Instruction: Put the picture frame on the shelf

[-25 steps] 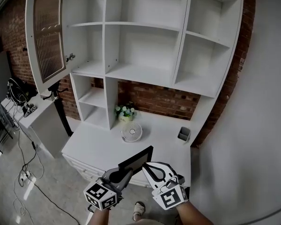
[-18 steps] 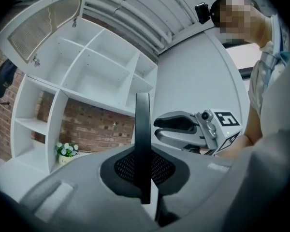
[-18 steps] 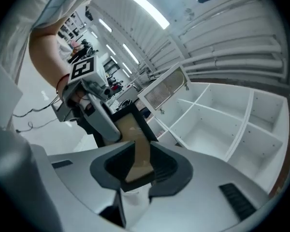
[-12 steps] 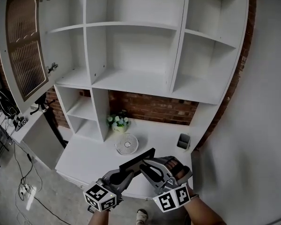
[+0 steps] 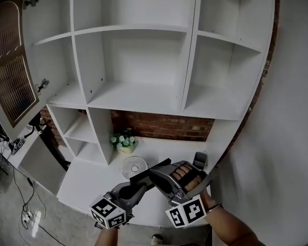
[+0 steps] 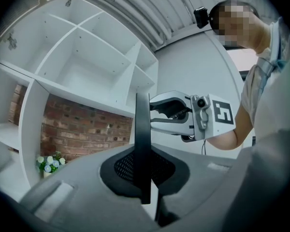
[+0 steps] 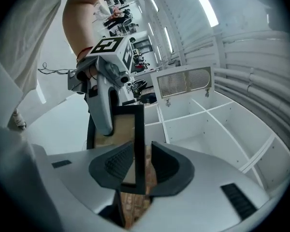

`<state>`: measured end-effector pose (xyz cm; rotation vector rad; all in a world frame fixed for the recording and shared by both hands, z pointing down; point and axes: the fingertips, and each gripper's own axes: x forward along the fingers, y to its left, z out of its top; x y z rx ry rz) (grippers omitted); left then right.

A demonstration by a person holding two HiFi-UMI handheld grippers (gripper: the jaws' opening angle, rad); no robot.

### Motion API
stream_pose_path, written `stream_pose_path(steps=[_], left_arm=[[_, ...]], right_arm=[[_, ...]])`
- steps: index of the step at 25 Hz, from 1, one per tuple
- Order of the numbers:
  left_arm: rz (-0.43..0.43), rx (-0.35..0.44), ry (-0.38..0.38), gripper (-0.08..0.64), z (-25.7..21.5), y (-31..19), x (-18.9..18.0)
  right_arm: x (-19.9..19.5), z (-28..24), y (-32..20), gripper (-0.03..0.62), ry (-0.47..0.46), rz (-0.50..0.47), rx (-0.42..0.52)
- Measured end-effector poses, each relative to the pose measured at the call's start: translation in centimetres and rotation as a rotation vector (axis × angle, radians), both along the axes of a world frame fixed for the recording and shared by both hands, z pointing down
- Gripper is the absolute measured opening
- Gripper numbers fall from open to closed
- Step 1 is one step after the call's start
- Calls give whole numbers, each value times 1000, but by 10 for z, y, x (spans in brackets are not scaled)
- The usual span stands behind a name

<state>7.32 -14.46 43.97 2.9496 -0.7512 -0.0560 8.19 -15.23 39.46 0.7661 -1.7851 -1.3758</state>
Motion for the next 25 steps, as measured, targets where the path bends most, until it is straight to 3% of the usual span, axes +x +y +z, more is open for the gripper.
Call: stream_pose_path(steps=[14, 25], left_arm=[[100, 92, -50, 18, -15, -52, -14], [217, 153, -9, 18, -42, -94, -39]], right_arm=[[-17, -10, -55, 108, 89, 47, -47], [-43, -39, -94, 77, 118, 173, -36]])
